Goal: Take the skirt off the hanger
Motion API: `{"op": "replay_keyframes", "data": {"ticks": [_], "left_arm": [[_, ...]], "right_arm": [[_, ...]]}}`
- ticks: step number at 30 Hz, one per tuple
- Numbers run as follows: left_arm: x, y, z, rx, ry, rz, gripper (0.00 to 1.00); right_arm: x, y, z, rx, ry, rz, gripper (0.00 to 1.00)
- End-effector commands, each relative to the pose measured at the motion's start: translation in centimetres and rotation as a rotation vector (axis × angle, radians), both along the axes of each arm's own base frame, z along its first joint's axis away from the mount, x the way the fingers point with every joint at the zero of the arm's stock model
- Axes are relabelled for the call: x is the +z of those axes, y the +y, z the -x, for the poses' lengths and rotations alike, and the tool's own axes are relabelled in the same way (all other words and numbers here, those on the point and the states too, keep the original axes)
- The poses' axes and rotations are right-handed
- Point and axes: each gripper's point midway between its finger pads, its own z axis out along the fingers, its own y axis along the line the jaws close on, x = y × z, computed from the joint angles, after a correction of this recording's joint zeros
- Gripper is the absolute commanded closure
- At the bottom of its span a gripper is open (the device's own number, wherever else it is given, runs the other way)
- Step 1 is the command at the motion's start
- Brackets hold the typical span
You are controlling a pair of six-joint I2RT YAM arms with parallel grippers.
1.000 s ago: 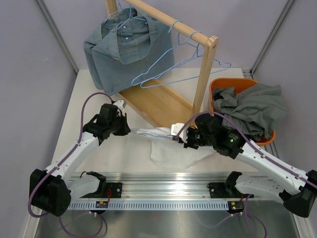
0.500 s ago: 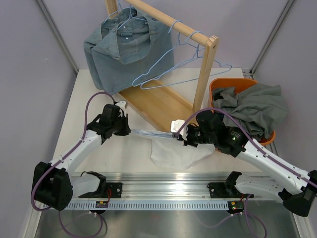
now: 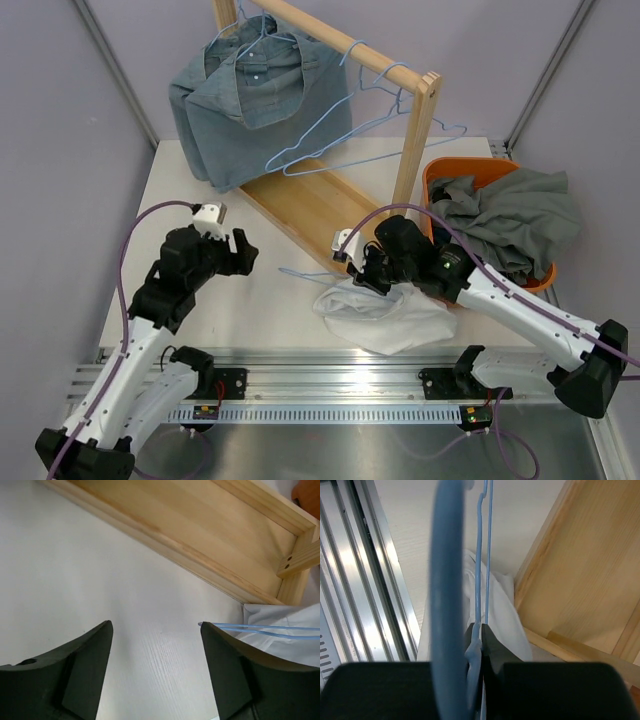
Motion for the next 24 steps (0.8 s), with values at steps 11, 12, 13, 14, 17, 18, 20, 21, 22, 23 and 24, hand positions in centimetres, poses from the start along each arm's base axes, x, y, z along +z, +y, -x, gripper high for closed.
{"op": "replay_keyframes", "data": {"ticks": [11,12,13,14,17,18,20,21,22,23,24], "left_arm": [[7.5,-7.6,5.4,-0.623,-0.374,0.133,0.12],[7.6,-8.2,5.6,-0.657,-0.372,0.141,0.12],[7.8,-9.2,6.1,-0.711,-0.362,0.149,0.12],[7.8,-9.8,6.4,-0.744,-0.36,0.149,0.12],[7.9,-12.2,7.8,-0.855,-0.363,0.134,0.12],[7.7,-12.9,8.1,-0.878,-0.352,0.131,0.12],[6.9,-14.7,8.9,-0.933,-0.32,0.115,0.13],[6.5,-15.0,9.0,-0.943,-0.31,0.1,0.13],[6.1,-15.4,8.9,-0.943,-0.315,0.072,0.14],[5.8,-15.4,8.6,-0.929,-0.31,0.053,0.14],[5.1,-15.3,8.2,-0.914,-0.298,0.027,0.15]], "right_arm": [[2.2,2.1,-0.1,0.093,0.031,-0.032,1.0],[2.7,2.3,-0.3,0.106,0.014,-0.029,1.0],[2.9,2.3,-0.4,0.122,0.0,-0.024,1.0],[3.1,2.3,-0.7,0.146,-0.033,-0.015,1.0],[4.1,2.6,-1.2,0.194,-0.091,-0.005,1.0],[3.8,2.5,-1.1,0.209,-0.085,0.012,1.0],[4.0,2.6,-1.1,0.237,-0.095,0.02,1.0],[4.0,2.6,-1.0,0.25,-0.087,0.031,1.0],[4.0,2.5,-0.8,0.263,-0.081,0.036,1.0],[4.1,2.4,-0.6,0.286,-0.084,0.037,1.0],[4.2,2.2,-0.4,0.295,-0.083,0.042,1.0]]}}
